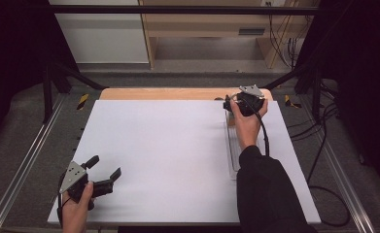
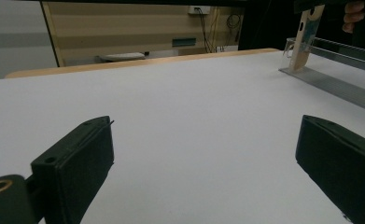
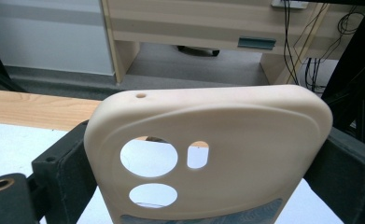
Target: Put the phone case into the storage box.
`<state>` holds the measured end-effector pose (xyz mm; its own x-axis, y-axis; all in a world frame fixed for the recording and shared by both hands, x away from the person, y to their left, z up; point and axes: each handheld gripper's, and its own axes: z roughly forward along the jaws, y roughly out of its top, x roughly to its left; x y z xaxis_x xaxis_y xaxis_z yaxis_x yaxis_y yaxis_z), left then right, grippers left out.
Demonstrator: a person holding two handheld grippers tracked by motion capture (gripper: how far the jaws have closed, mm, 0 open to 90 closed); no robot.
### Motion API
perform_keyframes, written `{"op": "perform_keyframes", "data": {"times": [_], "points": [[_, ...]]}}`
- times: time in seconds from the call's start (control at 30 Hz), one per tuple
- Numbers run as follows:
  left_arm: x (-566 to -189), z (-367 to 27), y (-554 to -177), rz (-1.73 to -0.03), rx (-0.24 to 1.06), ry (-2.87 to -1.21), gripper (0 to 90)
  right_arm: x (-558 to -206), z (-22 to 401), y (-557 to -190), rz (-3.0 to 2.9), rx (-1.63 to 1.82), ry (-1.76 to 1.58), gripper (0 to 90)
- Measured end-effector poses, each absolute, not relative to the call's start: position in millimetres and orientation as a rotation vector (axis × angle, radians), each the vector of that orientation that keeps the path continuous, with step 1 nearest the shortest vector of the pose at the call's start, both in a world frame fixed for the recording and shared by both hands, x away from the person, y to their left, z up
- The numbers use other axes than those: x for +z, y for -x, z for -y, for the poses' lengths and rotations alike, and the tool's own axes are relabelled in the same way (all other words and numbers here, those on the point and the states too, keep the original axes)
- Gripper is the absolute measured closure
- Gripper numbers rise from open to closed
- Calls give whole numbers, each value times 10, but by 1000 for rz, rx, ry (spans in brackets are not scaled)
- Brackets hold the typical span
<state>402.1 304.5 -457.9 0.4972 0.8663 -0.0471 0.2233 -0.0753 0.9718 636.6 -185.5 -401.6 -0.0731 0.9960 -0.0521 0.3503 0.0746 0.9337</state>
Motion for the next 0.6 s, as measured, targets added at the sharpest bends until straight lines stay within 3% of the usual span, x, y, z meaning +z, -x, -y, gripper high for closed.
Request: {"op": "perform_keyframes", "data": {"times": [0.6], "points": [[-4579, -3042, -4020, -962, 697, -1592, 39, -3998, 1859, -6370, -1489, 1047, -1380, 43]]}}
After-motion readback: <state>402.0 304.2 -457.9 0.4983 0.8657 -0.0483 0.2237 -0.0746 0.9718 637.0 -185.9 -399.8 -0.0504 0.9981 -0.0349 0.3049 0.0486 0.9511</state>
